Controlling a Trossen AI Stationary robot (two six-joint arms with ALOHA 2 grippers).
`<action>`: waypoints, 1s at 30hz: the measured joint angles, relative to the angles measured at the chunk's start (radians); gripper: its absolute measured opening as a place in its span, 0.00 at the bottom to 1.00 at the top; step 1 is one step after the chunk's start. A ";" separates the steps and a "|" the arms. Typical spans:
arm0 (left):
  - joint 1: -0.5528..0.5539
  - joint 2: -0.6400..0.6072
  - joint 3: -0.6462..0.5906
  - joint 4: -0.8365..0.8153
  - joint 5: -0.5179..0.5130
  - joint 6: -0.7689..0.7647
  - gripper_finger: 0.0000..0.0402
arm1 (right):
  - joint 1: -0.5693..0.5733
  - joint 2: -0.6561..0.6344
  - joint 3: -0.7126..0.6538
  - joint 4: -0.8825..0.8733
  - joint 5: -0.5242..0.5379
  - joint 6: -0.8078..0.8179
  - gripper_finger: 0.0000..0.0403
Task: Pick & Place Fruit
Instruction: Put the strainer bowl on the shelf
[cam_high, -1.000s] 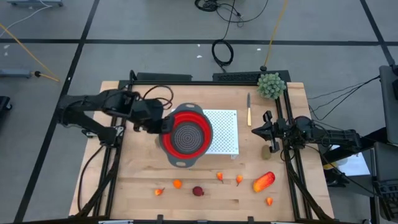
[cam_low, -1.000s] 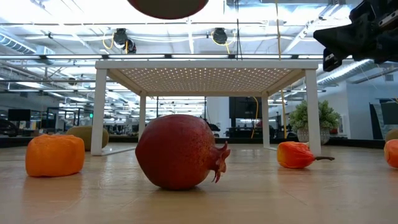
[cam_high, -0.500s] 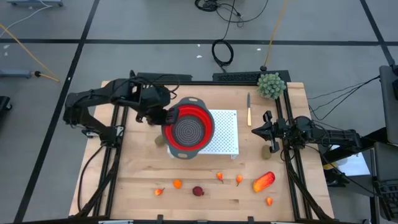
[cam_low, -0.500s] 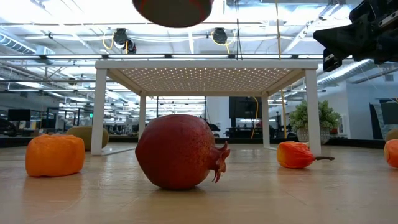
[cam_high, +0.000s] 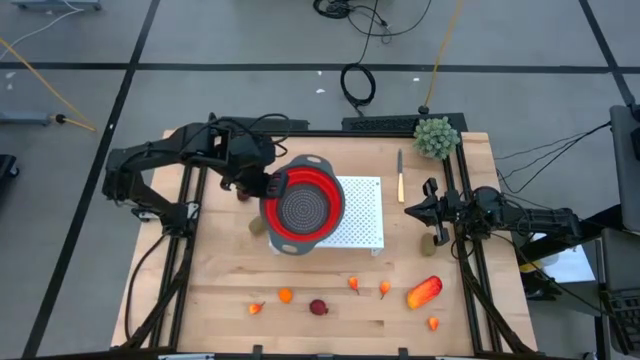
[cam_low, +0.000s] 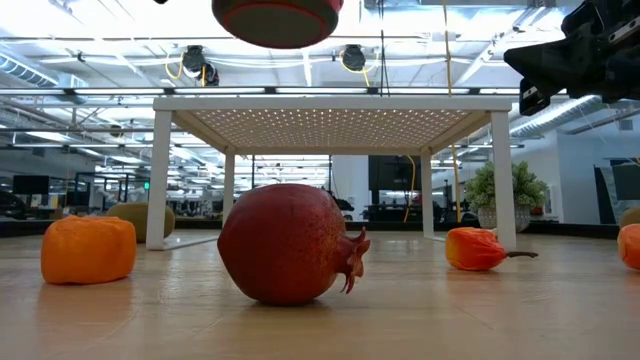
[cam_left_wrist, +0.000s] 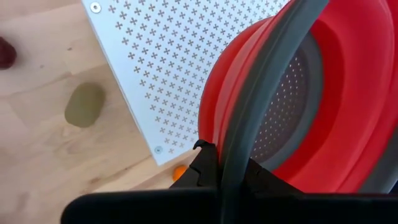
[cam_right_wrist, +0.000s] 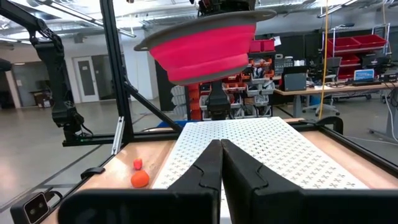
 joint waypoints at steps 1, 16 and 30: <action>0.000 0.000 0.000 0.000 0.000 0.007 0.00 | 0.000 0.000 0.000 0.000 -0.001 0.000 0.00; 0.029 0.000 -0.156 0.100 0.042 0.092 0.00 | 0.000 0.000 0.000 0.000 -0.002 0.005 0.00; 0.070 0.000 -0.283 0.201 0.132 0.182 0.00 | 0.000 0.000 0.000 -0.016 -0.002 0.030 0.00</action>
